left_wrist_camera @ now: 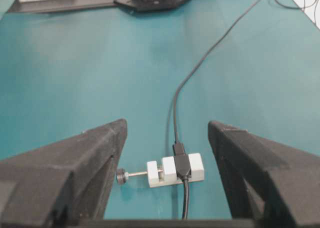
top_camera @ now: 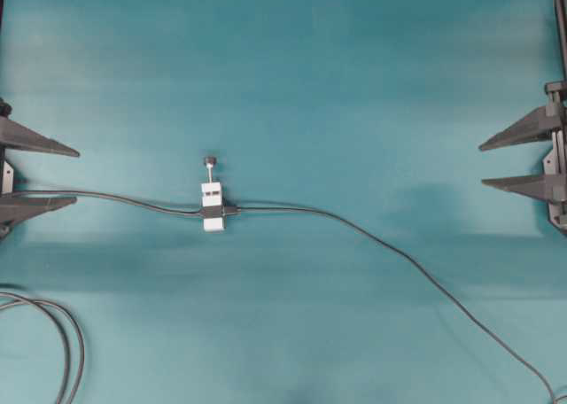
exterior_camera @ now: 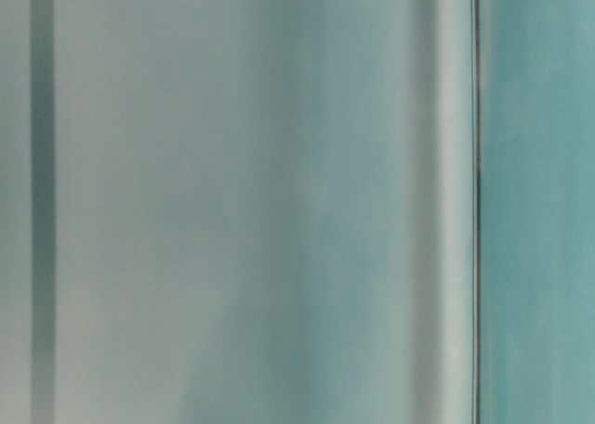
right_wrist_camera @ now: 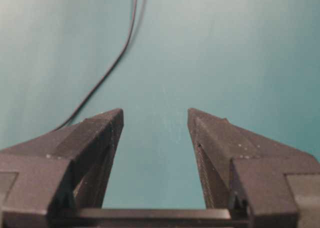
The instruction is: Insert the USB cable into the female connector supported by the left arm.
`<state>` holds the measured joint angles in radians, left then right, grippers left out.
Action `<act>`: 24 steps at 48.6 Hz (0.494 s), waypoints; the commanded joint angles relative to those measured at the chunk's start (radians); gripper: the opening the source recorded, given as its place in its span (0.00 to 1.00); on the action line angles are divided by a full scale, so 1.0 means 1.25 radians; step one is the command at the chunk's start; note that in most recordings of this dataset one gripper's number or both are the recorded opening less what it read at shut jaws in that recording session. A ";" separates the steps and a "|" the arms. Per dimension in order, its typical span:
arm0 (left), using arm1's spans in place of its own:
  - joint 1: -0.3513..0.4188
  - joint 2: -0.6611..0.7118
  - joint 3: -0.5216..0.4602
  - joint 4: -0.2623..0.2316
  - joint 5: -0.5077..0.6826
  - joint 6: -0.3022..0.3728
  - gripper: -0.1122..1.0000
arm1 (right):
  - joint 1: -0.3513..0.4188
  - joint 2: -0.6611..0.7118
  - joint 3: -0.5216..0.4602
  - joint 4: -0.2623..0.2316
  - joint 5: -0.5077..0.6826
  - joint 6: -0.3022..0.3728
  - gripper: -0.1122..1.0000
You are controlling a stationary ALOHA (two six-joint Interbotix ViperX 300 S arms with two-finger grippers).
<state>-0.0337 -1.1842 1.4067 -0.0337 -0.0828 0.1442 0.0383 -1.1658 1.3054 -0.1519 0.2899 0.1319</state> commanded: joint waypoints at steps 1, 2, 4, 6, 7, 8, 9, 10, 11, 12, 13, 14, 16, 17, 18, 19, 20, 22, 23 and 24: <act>0.001 0.005 -0.020 0.002 -0.001 0.004 0.79 | 0.001 0.005 -0.012 0.000 -0.002 0.002 0.63; 0.001 0.005 -0.020 0.002 -0.001 0.004 0.79 | 0.001 0.005 -0.012 0.000 -0.002 0.002 0.63; 0.001 0.005 -0.020 0.002 -0.004 0.001 0.79 | 0.001 0.005 -0.012 0.000 -0.002 0.002 0.63; 0.001 0.005 -0.020 0.002 -0.009 0.000 0.79 | 0.001 0.005 -0.012 -0.001 -0.002 0.002 0.63; 0.001 0.005 -0.020 0.002 -0.012 0.000 0.79 | 0.001 0.005 -0.012 -0.001 -0.002 0.002 0.63; 0.000 0.005 -0.020 0.002 -0.016 0.000 0.79 | 0.001 0.005 -0.012 0.000 -0.002 0.002 0.63; 0.001 0.005 -0.020 0.002 -0.022 0.001 0.79 | 0.001 0.005 -0.012 -0.001 -0.002 0.002 0.63; 0.001 0.005 -0.020 0.002 -0.028 0.001 0.79 | 0.001 0.005 -0.012 0.000 -0.002 0.002 0.63; 0.001 0.005 -0.018 0.002 -0.036 0.004 0.79 | 0.001 0.005 -0.012 -0.001 -0.002 0.002 0.63; 0.001 0.005 -0.018 0.002 -0.043 0.004 0.79 | 0.001 0.005 -0.012 0.000 -0.002 0.002 0.63; 0.001 0.005 -0.017 0.002 -0.052 0.004 0.79 | 0.001 0.005 -0.012 0.000 -0.002 0.002 0.63; 0.001 0.005 -0.017 0.002 -0.054 0.004 0.79 | 0.001 0.005 -0.012 0.000 -0.002 0.002 0.63; 0.000 0.005 -0.015 0.002 -0.056 0.005 0.79 | 0.001 0.005 -0.012 -0.001 -0.002 0.002 0.63; 0.000 0.005 -0.015 0.002 -0.056 0.005 0.79 | 0.001 0.005 -0.012 -0.001 -0.002 0.002 0.63; 0.001 0.005 -0.013 0.002 -0.056 0.005 0.79 | 0.001 0.005 -0.012 0.000 -0.002 0.002 0.63; 0.000 0.005 -0.013 0.002 -0.056 0.005 0.79 | 0.001 0.005 -0.012 0.000 -0.002 0.002 0.63; 0.001 0.005 -0.013 0.002 -0.056 0.005 0.79 | 0.001 0.004 -0.012 0.000 -0.002 0.002 0.63; 0.001 0.005 -0.015 0.002 -0.058 0.005 0.79 | 0.001 0.005 -0.011 -0.001 -0.002 0.002 0.63; 0.001 0.005 -0.016 0.002 -0.056 0.005 0.79 | 0.001 0.005 -0.012 0.000 -0.002 0.002 0.63; 0.000 0.005 -0.018 0.002 -0.056 0.005 0.79 | 0.001 0.005 -0.012 0.000 -0.002 0.002 0.63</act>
<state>-0.0337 -1.1842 1.4067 -0.0337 -0.1442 0.1442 0.0383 -1.1658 1.3039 -0.1503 0.2899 0.1335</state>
